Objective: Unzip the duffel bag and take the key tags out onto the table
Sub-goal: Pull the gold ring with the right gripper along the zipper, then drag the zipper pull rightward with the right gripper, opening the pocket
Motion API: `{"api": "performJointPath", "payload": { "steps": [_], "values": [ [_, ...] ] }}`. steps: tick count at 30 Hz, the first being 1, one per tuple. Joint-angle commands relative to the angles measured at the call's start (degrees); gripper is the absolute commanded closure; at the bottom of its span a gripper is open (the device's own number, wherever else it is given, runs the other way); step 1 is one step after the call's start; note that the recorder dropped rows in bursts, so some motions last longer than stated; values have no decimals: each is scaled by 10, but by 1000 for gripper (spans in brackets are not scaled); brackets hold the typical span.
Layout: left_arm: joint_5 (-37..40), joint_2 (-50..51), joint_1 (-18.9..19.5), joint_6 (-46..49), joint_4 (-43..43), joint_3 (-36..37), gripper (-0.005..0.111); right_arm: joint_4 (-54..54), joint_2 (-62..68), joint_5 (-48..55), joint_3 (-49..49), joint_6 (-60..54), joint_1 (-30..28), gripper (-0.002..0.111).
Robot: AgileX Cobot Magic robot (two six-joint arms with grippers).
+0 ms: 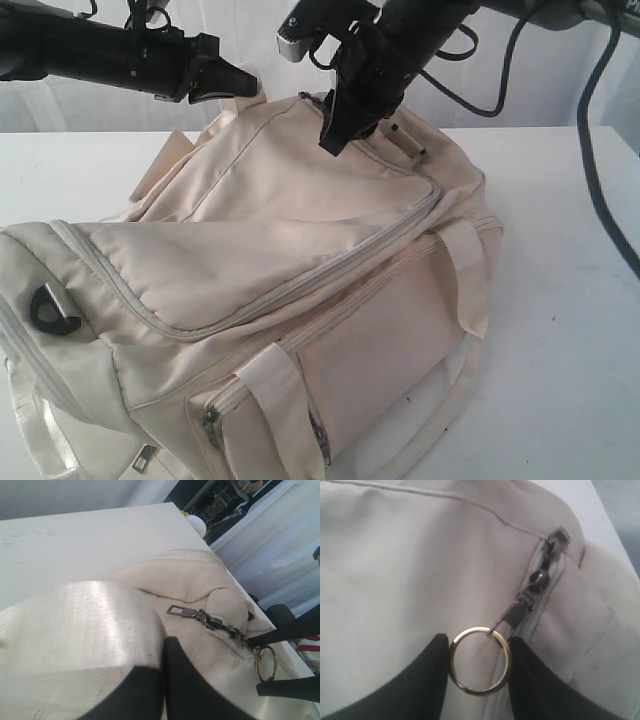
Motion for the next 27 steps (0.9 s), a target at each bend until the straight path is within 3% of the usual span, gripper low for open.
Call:
{"api": "performJointPath", "payload": {
  "steps": [1, 13, 27],
  "values": [
    [6, -17, 0, -3, -13, -5, 107, -15, -6, 39, 0, 10, -4, 108],
    [8, -17, 0, -4, -11, -5, 107, -62, -16, 142, 0, 47, -4, 108],
    [-7, -17, 0, -44, 56, -5, 107, -80, -38, 144, 2, 96, -4, 108]
  ]
}}
